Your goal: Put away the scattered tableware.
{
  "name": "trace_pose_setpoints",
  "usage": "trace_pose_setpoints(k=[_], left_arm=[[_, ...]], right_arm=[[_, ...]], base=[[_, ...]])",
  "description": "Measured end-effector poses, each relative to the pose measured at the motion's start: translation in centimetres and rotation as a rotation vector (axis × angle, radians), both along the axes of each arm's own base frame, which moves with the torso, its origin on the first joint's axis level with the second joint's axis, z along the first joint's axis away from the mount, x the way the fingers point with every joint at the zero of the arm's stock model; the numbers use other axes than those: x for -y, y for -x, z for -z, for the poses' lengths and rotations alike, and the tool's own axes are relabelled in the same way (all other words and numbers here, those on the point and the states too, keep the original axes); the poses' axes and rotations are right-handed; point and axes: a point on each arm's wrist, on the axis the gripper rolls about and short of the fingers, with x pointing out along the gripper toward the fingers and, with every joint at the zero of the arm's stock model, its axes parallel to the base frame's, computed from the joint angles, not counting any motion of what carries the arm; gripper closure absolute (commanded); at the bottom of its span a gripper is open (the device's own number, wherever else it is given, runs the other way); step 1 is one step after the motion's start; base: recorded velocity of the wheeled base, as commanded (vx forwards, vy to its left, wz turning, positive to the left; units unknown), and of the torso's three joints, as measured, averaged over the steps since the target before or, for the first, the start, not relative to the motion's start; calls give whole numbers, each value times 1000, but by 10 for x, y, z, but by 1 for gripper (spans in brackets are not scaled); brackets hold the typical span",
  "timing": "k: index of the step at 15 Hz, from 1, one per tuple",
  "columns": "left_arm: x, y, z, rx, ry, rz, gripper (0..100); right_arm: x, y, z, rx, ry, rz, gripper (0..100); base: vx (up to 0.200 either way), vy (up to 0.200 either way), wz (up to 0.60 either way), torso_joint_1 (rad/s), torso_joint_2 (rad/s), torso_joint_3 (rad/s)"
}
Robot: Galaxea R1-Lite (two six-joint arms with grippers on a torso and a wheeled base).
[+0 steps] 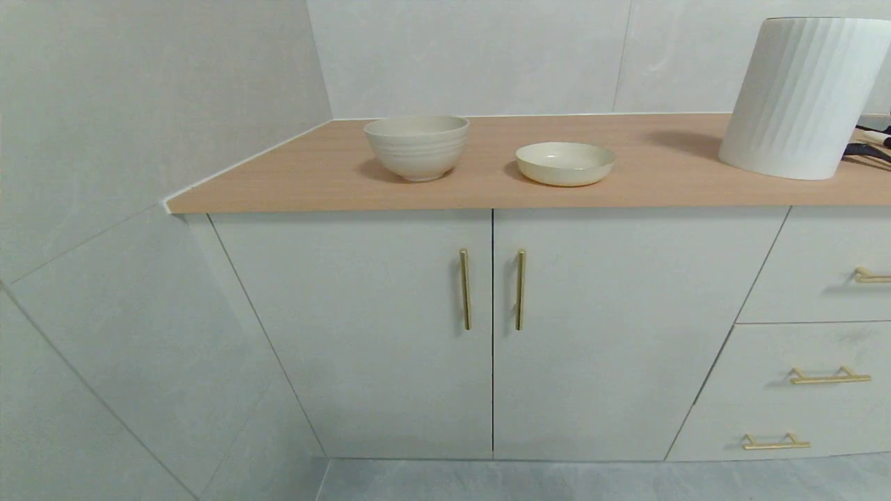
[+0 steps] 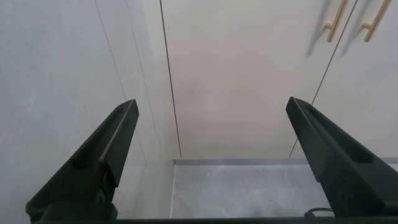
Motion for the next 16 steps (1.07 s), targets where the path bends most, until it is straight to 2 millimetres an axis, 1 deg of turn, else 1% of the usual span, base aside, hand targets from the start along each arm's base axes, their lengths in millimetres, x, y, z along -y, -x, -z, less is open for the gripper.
trace_pose_setpoints(k=[2, 3, 4, 5, 6, 8, 10, 11, 13, 15, 16], left_arm=[[0, 0, 0, 0, 0, 0, 0], [0, 0, 0, -1, 0, 0, 0], [0, 0, 0, -1, 0, 0, 0], [0, 0, 0, 0, 0, 0, 0], [0, 0, 0, -1, 0, 0, 0], [0, 0, 0, 0, 0, 0, 0], [0, 0, 0, -1, 0, 0, 0], [0, 0, 0, 0, 0, 0, 0], [0, 0, 0, 0, 0, 0, 0], [0, 0, 0, 0, 0, 1, 0], [0, 0, 0, 0, 0, 0, 0]], right_arm=[[0, 9, -34, 78, -13, -58, 0], [-1, 9, -50, 74, -15, -109, 0], [-2, 5, -64, 48, -18, -160, 0], [-3, -4, -78, 2, -21, -210, 0], [-4, -18, -92, -62, -27, -264, 0], [-9, -54, -118, -188, -49, -361, 0], [-20, -103, -144, -300, -83, -472, 0], [-29, -125, -153, -333, -92, -523, 0], [-58, -176, -167, -387, -116, -637, 0], [-91, -218, -171, -427, -143, -724, 0], [-107, -235, -171, -445, -151, -756, 0]], base=[[0, 0, 0, 0, 0, 0], [0, 0, 0, 0, 0, 0], [0, 0, 0, 0, 0, 0], [0, 0, 0, 0, 0, 0], [0, 0, 0, 0, 0, 0], [0, 0, 0, 0, 0, 0], [0, 0, 0, 0, 0, 0], [0, 0, 0, 0, 0, 0], [0, 0, 0, 0, 0, 0], [0, 0, 0, 0, 0, 0], [0, 0, 0, 0, 0, 0]])
